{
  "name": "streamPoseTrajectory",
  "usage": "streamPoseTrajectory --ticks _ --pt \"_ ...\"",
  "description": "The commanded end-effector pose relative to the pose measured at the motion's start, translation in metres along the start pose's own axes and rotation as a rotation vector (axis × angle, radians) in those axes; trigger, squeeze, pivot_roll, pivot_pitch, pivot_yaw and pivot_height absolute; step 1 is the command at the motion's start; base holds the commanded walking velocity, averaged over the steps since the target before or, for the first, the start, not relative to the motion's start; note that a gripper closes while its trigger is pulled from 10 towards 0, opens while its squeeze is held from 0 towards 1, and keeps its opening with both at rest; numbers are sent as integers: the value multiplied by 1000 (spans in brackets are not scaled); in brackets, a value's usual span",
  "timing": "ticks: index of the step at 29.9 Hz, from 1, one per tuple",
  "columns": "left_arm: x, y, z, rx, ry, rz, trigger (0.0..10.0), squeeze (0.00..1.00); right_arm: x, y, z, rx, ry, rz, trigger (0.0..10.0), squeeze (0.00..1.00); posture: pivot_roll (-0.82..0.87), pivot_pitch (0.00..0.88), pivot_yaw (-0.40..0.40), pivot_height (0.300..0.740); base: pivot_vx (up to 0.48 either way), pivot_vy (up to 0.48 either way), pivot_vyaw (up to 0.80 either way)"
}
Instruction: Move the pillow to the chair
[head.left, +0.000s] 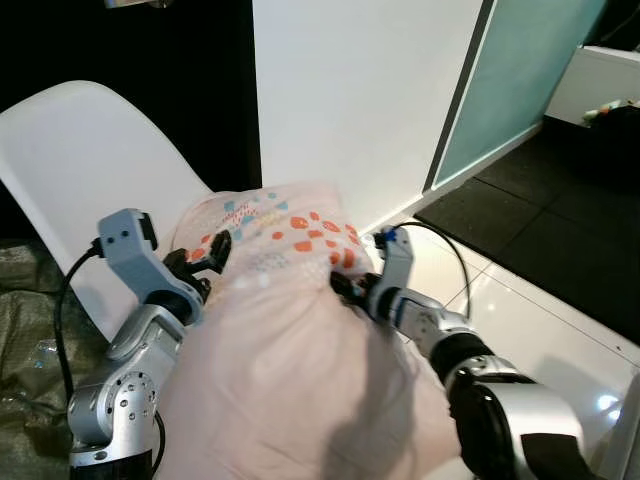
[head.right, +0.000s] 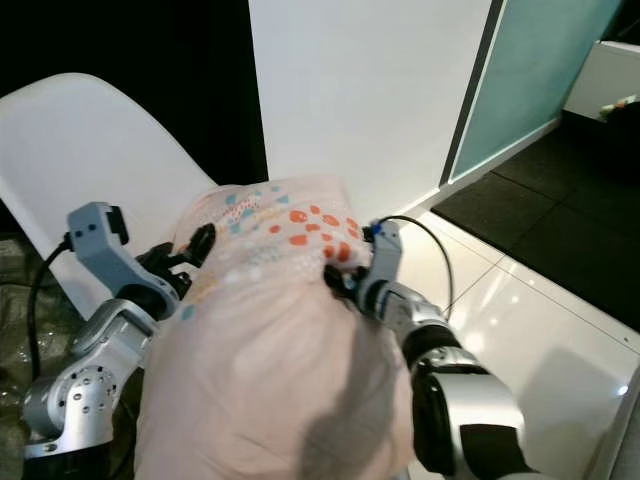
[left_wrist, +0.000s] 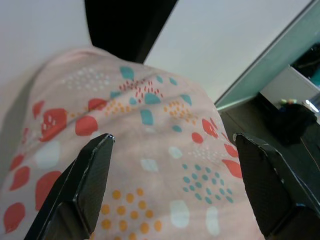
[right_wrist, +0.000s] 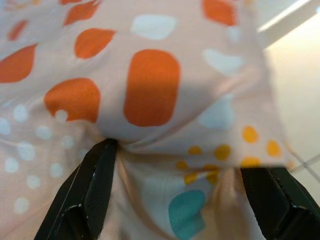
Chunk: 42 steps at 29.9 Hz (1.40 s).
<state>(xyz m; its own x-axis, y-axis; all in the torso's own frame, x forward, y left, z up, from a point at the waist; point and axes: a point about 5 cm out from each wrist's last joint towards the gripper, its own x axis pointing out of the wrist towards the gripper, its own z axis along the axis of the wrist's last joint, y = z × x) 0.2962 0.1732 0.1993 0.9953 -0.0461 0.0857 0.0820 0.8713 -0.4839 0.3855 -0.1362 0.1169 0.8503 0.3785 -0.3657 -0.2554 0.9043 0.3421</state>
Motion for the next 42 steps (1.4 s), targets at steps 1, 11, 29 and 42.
streamPoseTrajectory --ticks 1,11,29,42 --pt "2 0 0 12 -2 1 10000 0 -1 -2 1 -23 7 2 10000 1000 -126 39 -70 427 0 0 0" --pt "6 -2 -1 16 -10 -6 10000 0 -12 -16 -8 23 39 112 10000 1000 -143 20 -73 427 0 0 0" --pt "1 20 -15 137 41 45 10000 0 -31 -32 42 250 -289 233 10000 0 -133 7 -46 427 0 0 0" --pt "-3 15 -39 207 97 19 10000 0 -26 -15 31 264 -301 331 10000 0 -115 0 -44 477 0 0 0"
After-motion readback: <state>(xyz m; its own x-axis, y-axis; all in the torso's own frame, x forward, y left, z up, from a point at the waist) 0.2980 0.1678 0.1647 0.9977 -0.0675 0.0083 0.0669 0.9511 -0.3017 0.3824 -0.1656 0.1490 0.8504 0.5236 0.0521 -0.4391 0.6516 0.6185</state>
